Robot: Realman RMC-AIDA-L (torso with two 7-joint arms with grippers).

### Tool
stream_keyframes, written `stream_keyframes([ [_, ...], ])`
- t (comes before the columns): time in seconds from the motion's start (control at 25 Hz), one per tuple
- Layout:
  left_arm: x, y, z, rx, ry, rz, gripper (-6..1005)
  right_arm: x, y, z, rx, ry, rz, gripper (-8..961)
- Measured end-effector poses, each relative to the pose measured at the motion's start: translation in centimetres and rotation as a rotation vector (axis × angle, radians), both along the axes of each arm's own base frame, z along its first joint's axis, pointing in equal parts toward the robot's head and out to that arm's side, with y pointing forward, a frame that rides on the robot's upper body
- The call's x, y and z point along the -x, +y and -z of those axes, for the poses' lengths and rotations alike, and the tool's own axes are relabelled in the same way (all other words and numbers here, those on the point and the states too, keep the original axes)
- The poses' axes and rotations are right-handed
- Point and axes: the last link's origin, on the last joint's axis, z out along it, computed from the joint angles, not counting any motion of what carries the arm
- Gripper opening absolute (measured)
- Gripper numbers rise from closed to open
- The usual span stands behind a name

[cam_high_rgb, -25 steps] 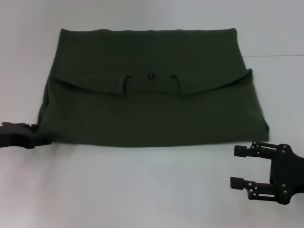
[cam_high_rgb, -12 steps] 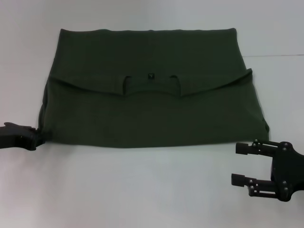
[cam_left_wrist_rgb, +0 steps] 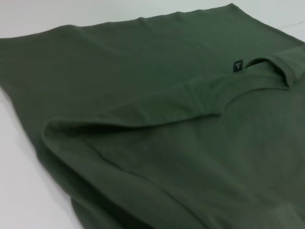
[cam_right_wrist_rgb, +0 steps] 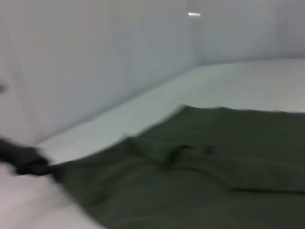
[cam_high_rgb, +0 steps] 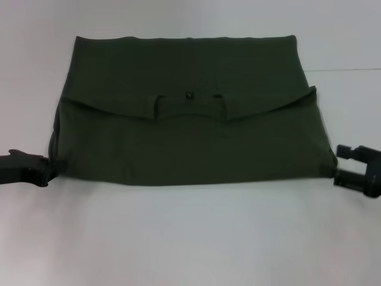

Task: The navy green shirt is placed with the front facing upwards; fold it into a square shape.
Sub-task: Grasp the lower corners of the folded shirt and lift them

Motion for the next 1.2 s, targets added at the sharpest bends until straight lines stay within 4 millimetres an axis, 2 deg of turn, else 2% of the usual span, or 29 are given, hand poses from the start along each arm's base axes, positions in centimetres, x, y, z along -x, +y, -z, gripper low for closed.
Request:
stream_keyframes([
  [0.28, -0.5, 0.1, 0.5, 0.001, -0.010, 0.016, 69, -2.3, 2.1, -0.1, -0.084, -0.063, 0.210, 756],
  [0.6, -0.5, 0.2, 0.5, -0.009, -0.014, 0.022, 69, -2.5, 3.2, 1.7, -0.064, -0.114, 0.245, 739],
  [1.12, -0.9, 0.4, 0.4, -0.024, -0.023, 0.045, 70, -1.8, 4.5, 3.2, -0.026, -0.154, 0.260, 711],
  [1.2, -0.9, 0.4, 0.4, -0.023, -0.020, 0.050, 70, -1.8, 4.6, 3.4, -0.017, -0.165, 0.260, 633],
])
